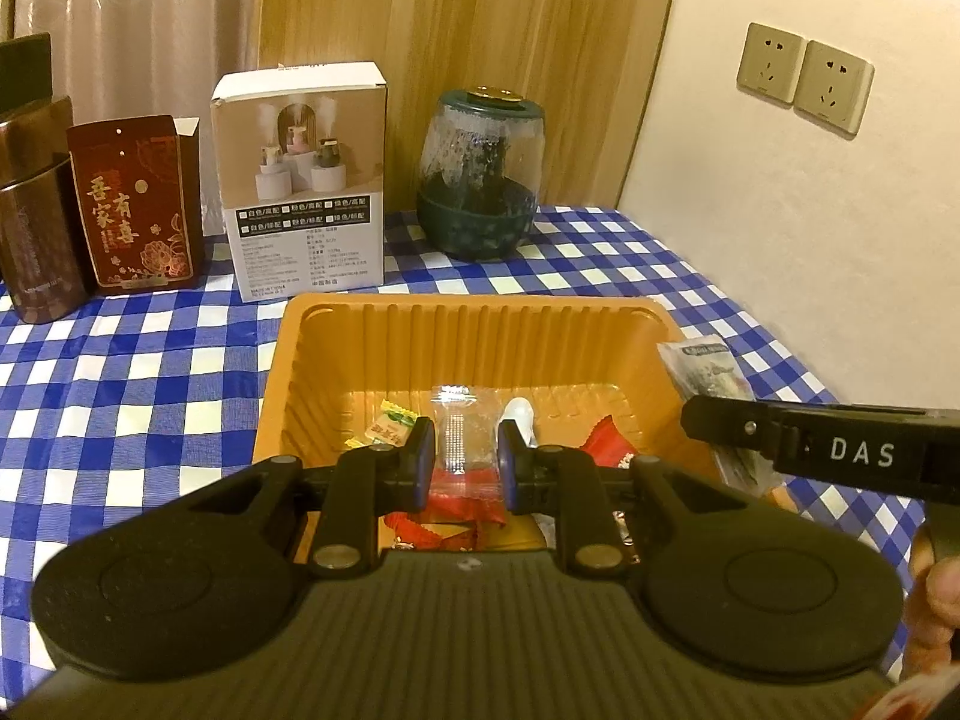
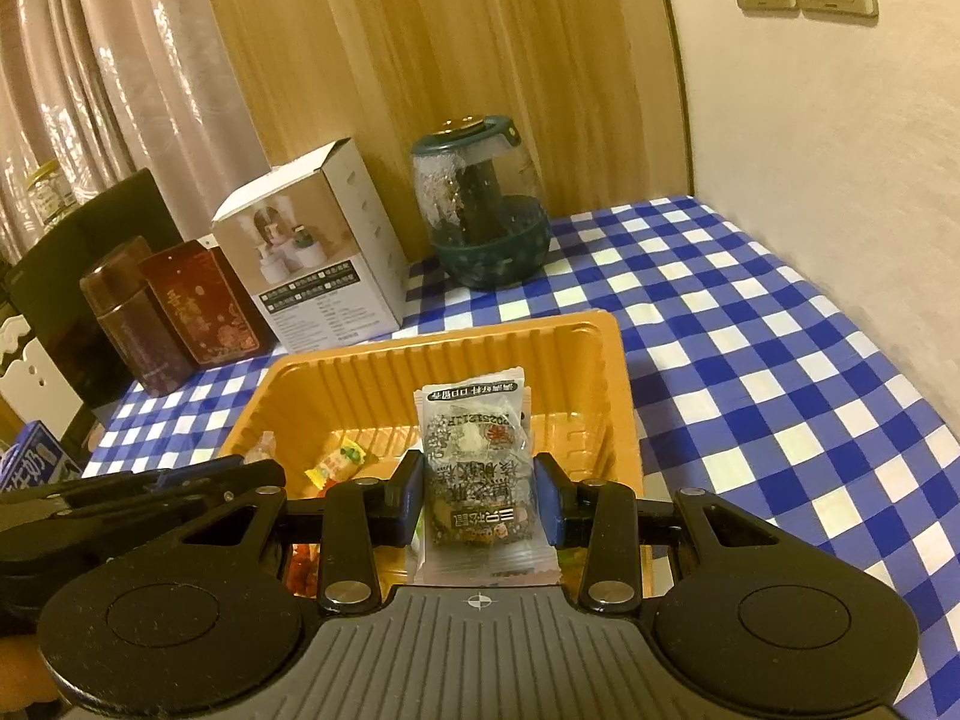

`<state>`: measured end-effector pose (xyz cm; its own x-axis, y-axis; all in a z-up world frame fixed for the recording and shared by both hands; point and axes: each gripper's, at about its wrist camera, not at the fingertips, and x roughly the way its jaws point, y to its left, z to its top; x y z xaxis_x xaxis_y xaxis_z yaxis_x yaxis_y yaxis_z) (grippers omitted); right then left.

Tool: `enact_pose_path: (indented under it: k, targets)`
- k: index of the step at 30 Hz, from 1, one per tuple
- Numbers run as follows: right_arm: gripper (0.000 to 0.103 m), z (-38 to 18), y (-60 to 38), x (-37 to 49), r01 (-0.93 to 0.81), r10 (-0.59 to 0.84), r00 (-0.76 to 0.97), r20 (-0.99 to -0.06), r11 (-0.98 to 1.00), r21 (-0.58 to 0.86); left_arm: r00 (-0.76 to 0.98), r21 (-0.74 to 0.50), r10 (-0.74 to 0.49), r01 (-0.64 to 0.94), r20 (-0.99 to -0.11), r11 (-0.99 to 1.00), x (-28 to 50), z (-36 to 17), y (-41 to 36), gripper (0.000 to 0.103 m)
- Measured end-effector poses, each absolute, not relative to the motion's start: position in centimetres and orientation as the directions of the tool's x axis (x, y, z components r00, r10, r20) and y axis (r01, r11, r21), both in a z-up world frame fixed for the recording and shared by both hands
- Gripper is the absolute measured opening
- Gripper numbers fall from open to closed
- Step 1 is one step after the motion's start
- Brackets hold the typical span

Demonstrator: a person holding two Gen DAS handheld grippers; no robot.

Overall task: Organize snacks
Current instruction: 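Lower the cookie into the tray and open the left tool while the right tool holds the bag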

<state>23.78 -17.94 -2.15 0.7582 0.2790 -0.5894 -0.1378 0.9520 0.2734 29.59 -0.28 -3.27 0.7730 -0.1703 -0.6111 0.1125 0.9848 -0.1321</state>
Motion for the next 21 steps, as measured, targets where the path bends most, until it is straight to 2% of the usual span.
enact_pose_path:
  k: [16,18,21]
  targets:
    - [0.039,-2.30,-17.99,23.87,-0.130,0.277,0.757,-0.592,0.952,0.278,0.770,-0.175,-0.206,0.124,-0.604,0.977,30.15,-4.03,0.10,0.020]
    - [0.039,-2.32,-17.96,23.87,-0.130,0.277,0.757,-0.592,0.951,0.279,0.767,-0.193,-0.214,0.119,-0.605,0.974,30.20,-4.21,0.19,0.032]
    - [0.039,-2.33,-18.02,23.87,-0.126,0.277,0.757,-0.592,0.951,0.283,0.773,-0.192,-0.202,0.106,-0.601,0.976,30.10,-4.11,0.40,0.033]
